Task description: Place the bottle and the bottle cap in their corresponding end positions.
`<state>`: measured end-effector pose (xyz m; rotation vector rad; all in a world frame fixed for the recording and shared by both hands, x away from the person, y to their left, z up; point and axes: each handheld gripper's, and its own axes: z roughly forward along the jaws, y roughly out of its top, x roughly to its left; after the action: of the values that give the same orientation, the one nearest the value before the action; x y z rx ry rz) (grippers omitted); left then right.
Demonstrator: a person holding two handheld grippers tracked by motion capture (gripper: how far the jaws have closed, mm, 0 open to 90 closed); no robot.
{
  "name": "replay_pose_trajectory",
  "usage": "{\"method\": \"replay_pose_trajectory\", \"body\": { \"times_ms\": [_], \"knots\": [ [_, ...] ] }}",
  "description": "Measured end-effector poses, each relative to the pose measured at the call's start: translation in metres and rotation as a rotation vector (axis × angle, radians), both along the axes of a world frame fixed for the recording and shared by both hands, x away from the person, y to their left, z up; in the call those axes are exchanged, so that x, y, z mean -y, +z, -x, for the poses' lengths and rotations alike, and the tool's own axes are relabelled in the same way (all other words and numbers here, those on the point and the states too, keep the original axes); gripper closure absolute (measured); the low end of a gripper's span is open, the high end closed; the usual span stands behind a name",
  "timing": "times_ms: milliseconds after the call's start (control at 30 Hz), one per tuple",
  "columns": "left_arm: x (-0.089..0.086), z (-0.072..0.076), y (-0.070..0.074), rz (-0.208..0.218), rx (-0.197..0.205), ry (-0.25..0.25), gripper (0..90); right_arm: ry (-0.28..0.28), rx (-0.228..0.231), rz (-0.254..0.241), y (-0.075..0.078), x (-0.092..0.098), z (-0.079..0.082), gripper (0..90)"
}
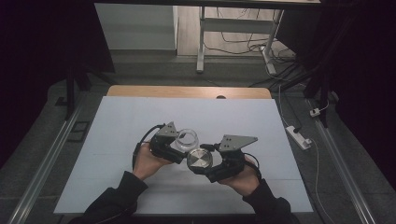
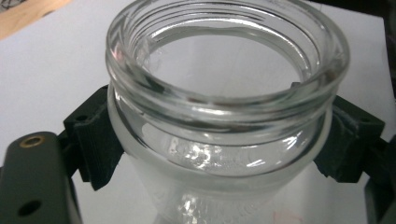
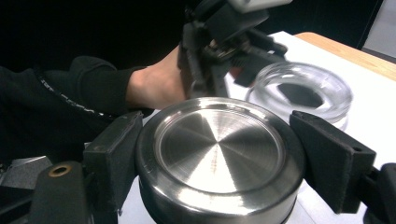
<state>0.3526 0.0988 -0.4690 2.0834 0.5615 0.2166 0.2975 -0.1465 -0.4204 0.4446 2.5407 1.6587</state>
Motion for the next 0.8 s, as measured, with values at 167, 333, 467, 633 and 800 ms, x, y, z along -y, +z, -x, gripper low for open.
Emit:
{"method": "replay_pose_trajectory", "body": {
  "times_ms": [167, 333, 467, 633, 800],
  "knots": [
    [0.003, -0.008, 0.002, 0.015, 0.012, 0.01, 15.1, -0.001, -0.005, 0.008, -0.007, -0.001, 0.002, 19.8],
    [0.007, -0.016, 0.004, 0.02, 0.024, 0.013, 15.1, -0.007, -0.007, 0.019, -0.016, -0.001, 0.002, 19.8],
    [0.009, -0.021, 0.005, 0.024, 0.031, 0.015, 15.1, -0.01, -0.002, 0.029, -0.023, -0.002, 0.002, 19.8],
    [0.013, -0.029, 0.001, 0.025, 0.039, 0.022, 15.1, -0.019, 0.004, 0.05, -0.038, -0.003, -0.001, 19.8],
    [0.015, -0.037, -0.007, 0.017, 0.039, 0.038, 15.1, -0.022, 0.005, 0.07, -0.054, -0.007, -0.005, 19.8]
  ]
}}
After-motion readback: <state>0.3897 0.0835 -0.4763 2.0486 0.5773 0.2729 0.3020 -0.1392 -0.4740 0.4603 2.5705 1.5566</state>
